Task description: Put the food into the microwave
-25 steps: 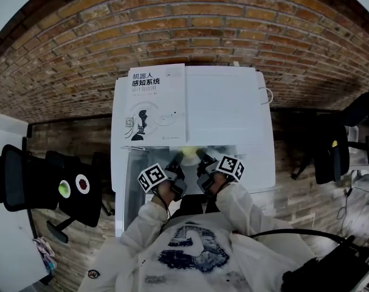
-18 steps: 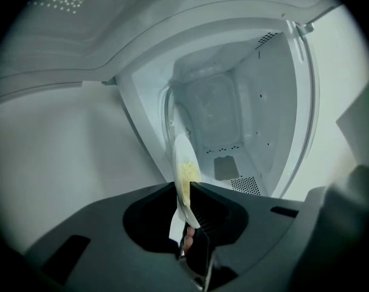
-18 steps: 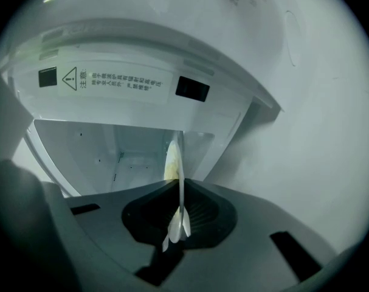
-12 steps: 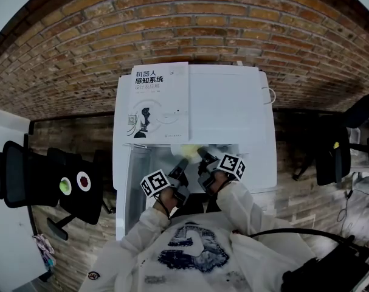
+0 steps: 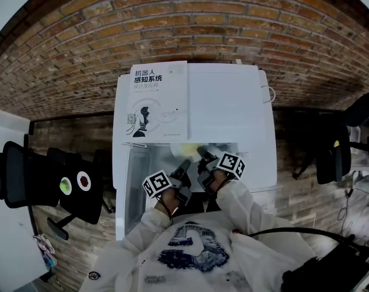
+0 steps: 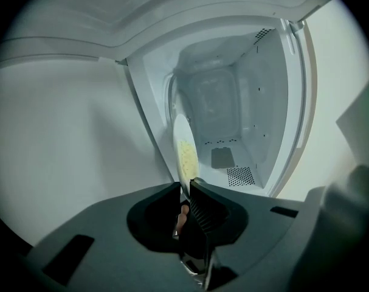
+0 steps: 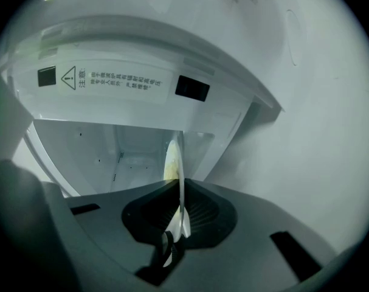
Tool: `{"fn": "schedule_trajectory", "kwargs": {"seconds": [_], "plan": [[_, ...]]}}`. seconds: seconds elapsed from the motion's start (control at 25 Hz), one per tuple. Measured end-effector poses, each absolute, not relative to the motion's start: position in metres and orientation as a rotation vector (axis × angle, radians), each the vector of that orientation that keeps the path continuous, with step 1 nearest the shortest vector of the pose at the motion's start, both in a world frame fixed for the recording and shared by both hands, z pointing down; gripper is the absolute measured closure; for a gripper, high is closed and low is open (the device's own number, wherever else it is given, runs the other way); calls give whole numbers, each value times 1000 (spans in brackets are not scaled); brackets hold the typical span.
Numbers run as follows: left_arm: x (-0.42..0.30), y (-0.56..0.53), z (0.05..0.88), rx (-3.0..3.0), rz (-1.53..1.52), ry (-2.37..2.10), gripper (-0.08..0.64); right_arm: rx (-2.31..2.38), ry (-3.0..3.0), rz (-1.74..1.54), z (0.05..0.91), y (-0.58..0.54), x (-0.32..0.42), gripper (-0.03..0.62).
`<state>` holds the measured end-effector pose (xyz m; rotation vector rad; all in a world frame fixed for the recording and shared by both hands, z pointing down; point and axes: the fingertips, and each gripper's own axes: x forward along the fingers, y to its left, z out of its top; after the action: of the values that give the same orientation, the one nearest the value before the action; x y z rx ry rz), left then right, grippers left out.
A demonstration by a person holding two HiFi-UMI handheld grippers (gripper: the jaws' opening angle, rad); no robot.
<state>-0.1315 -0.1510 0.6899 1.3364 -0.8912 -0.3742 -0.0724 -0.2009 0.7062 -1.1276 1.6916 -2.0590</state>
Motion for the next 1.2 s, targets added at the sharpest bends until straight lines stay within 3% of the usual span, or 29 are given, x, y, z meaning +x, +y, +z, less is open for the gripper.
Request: {"fn": "schedule_trajectory", "kwargs": {"seconds": [1.2], "plan": [[-127, -169, 694, 1316, -430, -899, 522, -1100, 1712, -2049, 696, -183, -54, 561]]}}
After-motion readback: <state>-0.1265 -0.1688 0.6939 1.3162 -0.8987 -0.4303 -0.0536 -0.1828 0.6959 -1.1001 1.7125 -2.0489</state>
